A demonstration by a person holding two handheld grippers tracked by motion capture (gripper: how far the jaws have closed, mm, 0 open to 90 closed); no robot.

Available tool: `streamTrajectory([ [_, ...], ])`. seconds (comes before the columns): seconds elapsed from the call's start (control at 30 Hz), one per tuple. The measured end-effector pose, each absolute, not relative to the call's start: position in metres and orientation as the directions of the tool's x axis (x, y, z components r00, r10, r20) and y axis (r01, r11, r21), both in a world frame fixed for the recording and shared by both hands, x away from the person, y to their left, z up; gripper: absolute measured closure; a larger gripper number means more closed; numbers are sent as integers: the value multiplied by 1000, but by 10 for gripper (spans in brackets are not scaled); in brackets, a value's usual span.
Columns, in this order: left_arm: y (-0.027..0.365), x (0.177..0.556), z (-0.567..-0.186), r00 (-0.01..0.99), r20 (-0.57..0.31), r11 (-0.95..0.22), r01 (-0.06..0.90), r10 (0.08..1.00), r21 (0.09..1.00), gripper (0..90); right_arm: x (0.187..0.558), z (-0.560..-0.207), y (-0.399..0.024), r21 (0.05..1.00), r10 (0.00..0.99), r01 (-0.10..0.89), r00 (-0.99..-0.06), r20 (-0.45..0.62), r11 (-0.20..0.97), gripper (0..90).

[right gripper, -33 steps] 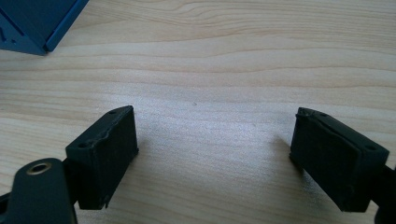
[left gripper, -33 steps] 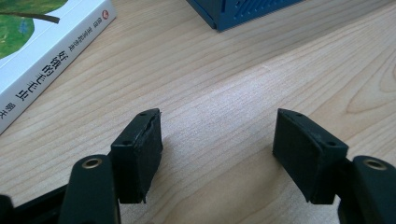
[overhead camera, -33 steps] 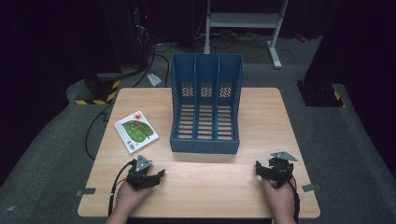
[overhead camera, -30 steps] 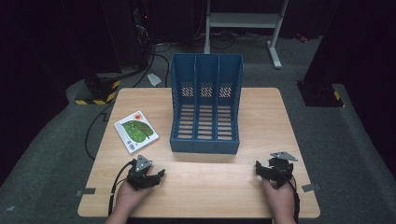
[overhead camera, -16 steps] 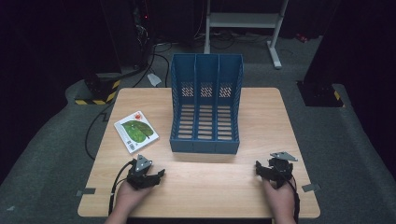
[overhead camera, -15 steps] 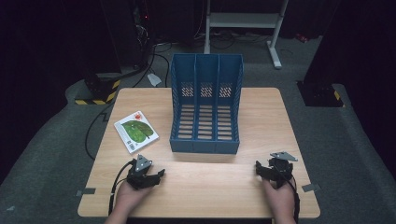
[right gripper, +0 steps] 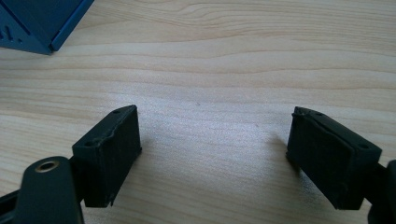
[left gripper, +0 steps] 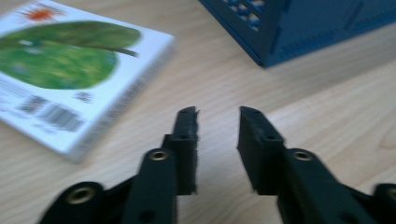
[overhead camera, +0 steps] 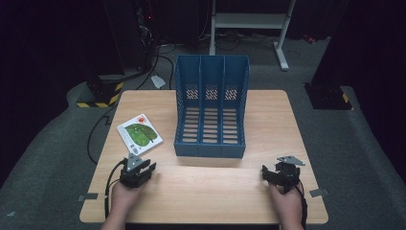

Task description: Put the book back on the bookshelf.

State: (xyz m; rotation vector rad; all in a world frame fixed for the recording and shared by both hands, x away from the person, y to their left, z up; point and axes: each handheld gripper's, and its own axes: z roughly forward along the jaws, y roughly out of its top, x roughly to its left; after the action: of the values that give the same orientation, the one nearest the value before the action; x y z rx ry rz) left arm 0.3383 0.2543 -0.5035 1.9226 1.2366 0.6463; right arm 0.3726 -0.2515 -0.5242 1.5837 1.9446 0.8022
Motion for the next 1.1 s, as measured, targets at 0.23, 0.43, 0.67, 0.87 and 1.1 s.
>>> streamTrajectory([
  [0.23,284,362,-498,277,45,-197,552,960,810,569,372,-524,-252,714,978,683,-210,-14,157,174],
  [0.43,298,386,-513,207,1,-124,580,978,806,296,372,-524,-251,714,978,683,-208,-13,155,176],
  [0.67,309,399,-525,145,-48,-54,626,988,778,276,371,-524,-251,716,979,681,-203,-17,154,183],
  [0.87,300,398,-527,179,1,-119,648,984,752,377,370,-524,-250,715,979,683,-202,-15,152,192],
  [1.1,289,388,-519,278,-14,-168,620,961,766,498,370,-524,-250,716,979,682,-203,-15,152,197],
])
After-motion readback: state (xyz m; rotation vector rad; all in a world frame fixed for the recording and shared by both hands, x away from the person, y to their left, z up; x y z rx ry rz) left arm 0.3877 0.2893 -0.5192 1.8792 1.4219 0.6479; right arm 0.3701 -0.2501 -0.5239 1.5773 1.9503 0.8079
